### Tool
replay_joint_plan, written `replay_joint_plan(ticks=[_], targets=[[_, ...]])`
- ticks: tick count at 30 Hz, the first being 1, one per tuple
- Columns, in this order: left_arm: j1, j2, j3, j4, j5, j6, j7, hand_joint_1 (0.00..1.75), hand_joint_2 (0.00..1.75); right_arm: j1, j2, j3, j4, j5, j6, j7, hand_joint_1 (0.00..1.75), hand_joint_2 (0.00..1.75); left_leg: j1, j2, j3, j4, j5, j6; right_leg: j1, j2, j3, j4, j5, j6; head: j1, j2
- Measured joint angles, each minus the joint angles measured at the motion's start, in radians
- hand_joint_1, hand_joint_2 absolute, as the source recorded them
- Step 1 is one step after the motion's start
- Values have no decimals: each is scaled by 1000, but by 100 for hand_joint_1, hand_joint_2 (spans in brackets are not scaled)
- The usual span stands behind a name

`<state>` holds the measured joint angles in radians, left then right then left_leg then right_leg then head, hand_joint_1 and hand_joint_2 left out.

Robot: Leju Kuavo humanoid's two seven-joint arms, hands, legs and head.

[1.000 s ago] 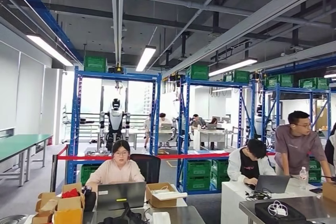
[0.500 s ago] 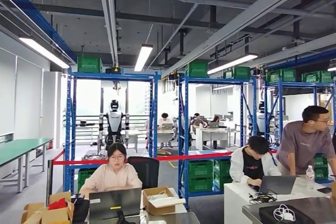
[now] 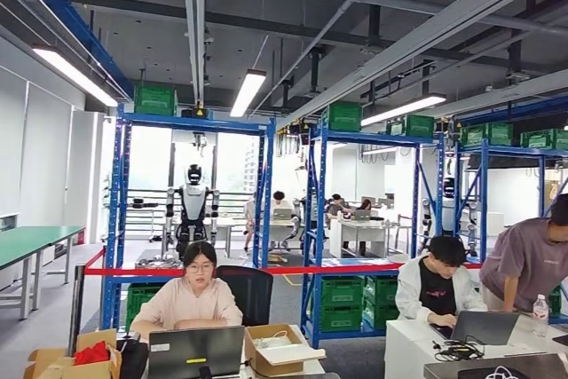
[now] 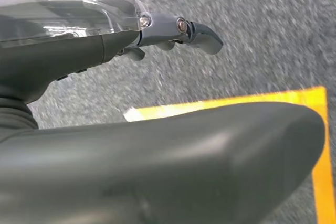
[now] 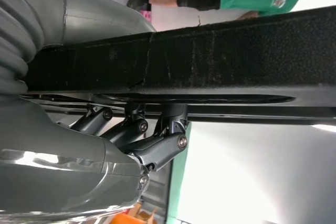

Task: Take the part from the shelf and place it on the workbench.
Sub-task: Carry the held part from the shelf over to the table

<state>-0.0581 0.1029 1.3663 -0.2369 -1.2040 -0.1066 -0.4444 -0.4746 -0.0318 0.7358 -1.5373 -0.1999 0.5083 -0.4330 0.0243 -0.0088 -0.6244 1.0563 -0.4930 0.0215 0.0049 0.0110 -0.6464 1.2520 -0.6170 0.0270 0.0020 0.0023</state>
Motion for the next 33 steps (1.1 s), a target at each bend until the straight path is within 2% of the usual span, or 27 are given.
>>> replay_joint_plan(ticks=[1,2,3,4,5,6,7,8,11,12,13,14,16,17,18,19,20,21,22,23,25,26,28,29,31,32,33], targets=[[-1,0,0,0,-1,0,0,0,175,1,-2,2,0,0,0,0,175,175,-1,0,10,-1,-8,1,0,0,-39,41,-18,0,0,0],[-1,0,0,0,-1,0,0,0,175,2,-4,3,0,0,0,0,175,175,-2,-1,21,-1,-18,2,1,0,-65,54,-22,-1,0,0],[-1,-1,0,0,-2,0,0,0,175,2,-5,4,0,0,0,0,175,175,-4,-2,35,-1,-28,2,2,0,-76,37,-6,-5,0,0],[-1,-1,0,0,-2,0,0,0,175,2,-6,5,0,0,0,0,175,175,-5,-3,52,-1,-39,2,5,0,-72,-11,36,-11,0,0],[-1,-2,0,0,-2,0,0,0,175,1,-6,5,0,0,0,0,175,175,-6,-3,66,-3,-51,1,11,0,-60,-77,95,-20,0,0],[-2,-4,0,0,-2,0,0,0,175,-1,-7,5,0,0,0,0,175,175,-5,-4,79,-5,-59,-1,18,0,-50,-131,140,-29,0,0],[-5,-6,0,0,-2,0,0,0,175,-4,-7,5,0,-1,-1,0,175,175,-4,-4,85,-9,-66,-4,25,0,-40,-177,172,-39,0,0],[-6,-9,0,0,-2,0,0,0,175,-6,-7,6,0,0,-2,0,175,175,-2,-4,89,-12,-68,-8,30,-1,-37,-201,185,-45,0,1],[-8,-12,0,0,-3,0,0,0,175,-12,-8,8,1,5,-8,3,175,175,2,-1,107,-20,-68,-20,32,-5,-7,-237,181,-56,0,1],[-9,-13,0,0,-4,-1,-1,0,175,-16,-8,9,2,8,-9,5,175,175,2,0,106,-8,-75,-21,30,-8,9,-249,179,-60,0,0],[-11,-13,-1,0,-4,-1,-1,0,175,-20,-8,10,3,11,-11,6,175,175,2,0,92,24,-88,-22,26,-12,24,-259,177,-63,0,0],[-13,-11,-1,0,-4,0,-1,0,175,-24,-9,11,4,12,-12,6,175,175,2,0,61,75,-106,-24,25,-16,35,-264,173,-64,0,0],[-11,-8,-1,0,-3,1,-1,0,175,-27,-9,12,9,13,-15,6,175,175,4,0,-18,185,-138,-31,24,-25,50,-265,159,-63,0,0],[-9,-8,-1,0,-4,1,-1,0,175,-26,-9,13,12,13,-15,6,175,175,5,1,-48,211,-138,-36,23,-27,58,-264,151,-61,0,0],[-6,-8,-1,0,-4,1,-1,0,175,-25,-9,15,14,12,-15,6,175,175,8,1,-62,204,-117,-41,22,-29,67,-263,142,-58,0,0],[-5,-7,-1,0,-4,1,-1,0,175,-25,-9,16,16,11,-15,5,175,175,11,2,-60,165,-75,-46,19,-30,78,-261,133,-53,0,0],[-3,-7,-1,0,-4,1,-1,0,175,-25,-8,16,16,8,-15,4,175,175,15,4,-47,111,-28,-53,17,-32,88,-257,122,-48,0,0],[-3,-7,-1,0,-4,1,-1,0,175,-26,-8,16,17,5,-16,3,175,175,15,5,-35,60,6,-58,14,-34,95,-252,111,-41,0,0],[-4,-6,-1,0,-4,2,-1,0,175,-26,-8,16,17,2,-16,2,175,175,13,8,-26,24,22,-55,13,-35,97,-246,103,-35,-1,0],[-5,-6,-1,0,-4,2,-1,0,175,-26,-8,17,18,1,-16,1,175,175,9,9,-24,9,25,-48,13,-36,95,-240,97,-29,-1,0],[-6,-5,-1,0,-4,2,-1,0,175,-25,-7,17,18,0,-17,1,175,175,3,9,-27,3,20,-28,12,-37,90,-235,89,-21,-2,0],[-4,-5,-1,0,-4,2,-1,0,175,-24,-7,17,18,0,-17,1,175,175,3,8,-25,2,22,-23,10,-36,90,-231,83,-17,-2,0],[-5,-4,-1,0,-4,2,-1,0,175,-25,-7,17,17,-1,-17,0,175,175,4,5,-18,1,16,-14,7,-29,69,-181,57,-9,-2,0],[-6,-2,-1,0,-4,2,-1,0,175,-25,-7,17,17,-1,-17,0,175,175,3,4,-14,0,13,-10,5,-24,40,-126,35,-6,-2,0],[-8,0,-1,0,-5,3,-1,0,175,-20,-8,16,17,-1,-17,-1,175,175,0,1,-6,0,4,-3,3,-22,-43,9,-5,-4,-2,0],[-8,0,-1,0,-5,4,-1,0,175,-16,-8,16,17,-1,-17,-2,175,175,-3,-1,0,0,0,-2,3,-21,-76,54,-8,-5,-2,0],[-8,0,-1,0,-6,5,-1,0,175,-13,-8,16,17,-1,-18,-3,175,175,-5,-3,7,0,-6,-1,4,-20,-92,62,9,-9,-2,0]])
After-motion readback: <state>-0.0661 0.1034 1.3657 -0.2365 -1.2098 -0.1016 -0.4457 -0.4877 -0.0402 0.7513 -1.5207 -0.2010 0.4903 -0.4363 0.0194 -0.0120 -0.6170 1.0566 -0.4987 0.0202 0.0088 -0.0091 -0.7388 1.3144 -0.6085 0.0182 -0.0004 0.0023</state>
